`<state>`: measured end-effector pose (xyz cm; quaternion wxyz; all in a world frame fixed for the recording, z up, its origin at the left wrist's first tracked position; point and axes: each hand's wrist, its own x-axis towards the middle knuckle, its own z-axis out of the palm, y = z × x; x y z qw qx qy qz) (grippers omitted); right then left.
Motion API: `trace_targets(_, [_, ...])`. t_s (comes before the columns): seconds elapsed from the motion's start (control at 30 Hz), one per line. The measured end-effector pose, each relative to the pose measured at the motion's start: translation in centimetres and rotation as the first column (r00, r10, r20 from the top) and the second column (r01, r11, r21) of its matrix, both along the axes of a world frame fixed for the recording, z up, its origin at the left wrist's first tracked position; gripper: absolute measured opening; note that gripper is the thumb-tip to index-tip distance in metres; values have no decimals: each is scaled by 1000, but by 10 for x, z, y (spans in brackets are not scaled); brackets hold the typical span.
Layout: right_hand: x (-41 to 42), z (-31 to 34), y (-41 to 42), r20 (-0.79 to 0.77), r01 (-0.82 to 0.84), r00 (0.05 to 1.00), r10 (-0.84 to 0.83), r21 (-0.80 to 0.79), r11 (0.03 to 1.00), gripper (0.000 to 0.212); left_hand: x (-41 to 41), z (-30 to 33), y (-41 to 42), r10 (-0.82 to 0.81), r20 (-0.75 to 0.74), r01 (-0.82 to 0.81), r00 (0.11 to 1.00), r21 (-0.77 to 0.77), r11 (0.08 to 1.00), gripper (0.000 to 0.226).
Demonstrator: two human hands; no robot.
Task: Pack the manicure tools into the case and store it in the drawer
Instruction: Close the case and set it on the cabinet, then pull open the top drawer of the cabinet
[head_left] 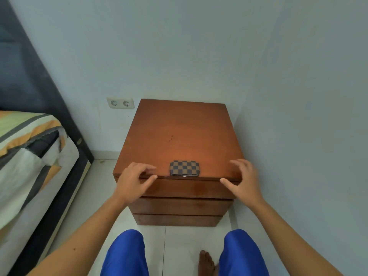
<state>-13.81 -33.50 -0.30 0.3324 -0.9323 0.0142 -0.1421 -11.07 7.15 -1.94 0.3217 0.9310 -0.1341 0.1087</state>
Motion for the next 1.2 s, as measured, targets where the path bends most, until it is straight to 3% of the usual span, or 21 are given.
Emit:
trace_targets(0.07, [-9,-11,-18,-58,187,982,-182,93,978,93,-4,-10,23,158,81,-160,984,21,987,45])
trace_targets(0.13, [-15,-19,-27,-242,286,943,-228,240,928,107,-8,-15,36,322,1,-322,947,-67,945,58])
trace_targets(0.2, [-16,-22,-24,-366,266,923,-121,379,886,94,-11,-16,37,326,-187,-364,927,-229,903,64])
trace_targets(0.27, [-18,-23,-17,-356,240,931,-81,427,872,67,-12,-17,31,266,-254,-342,930,-332,879,58])
trace_targets(0.43, [-22,-21,-11,-369,314,912,-178,350,883,48,-25,-21,26,332,-277,-423,902,-404,811,50])
trace_targets(0.5, [-27,-24,-12,-367,321,909,-199,312,894,43,-38,-28,24,342,-245,-415,907,-380,827,55])
trace_targets(0.73, [-66,-32,-17,-392,347,891,-230,259,901,61,-73,-36,39,412,-324,-489,852,-209,847,73])
trace_targets(0.97, [-117,-35,-15,-369,356,893,-260,223,907,57,-119,-41,54,458,-251,-505,853,-176,845,49])
trace_targets(1.2, [-147,-35,-15,-345,364,896,-278,215,907,54,-144,-28,63,463,-232,-498,855,-125,858,42])
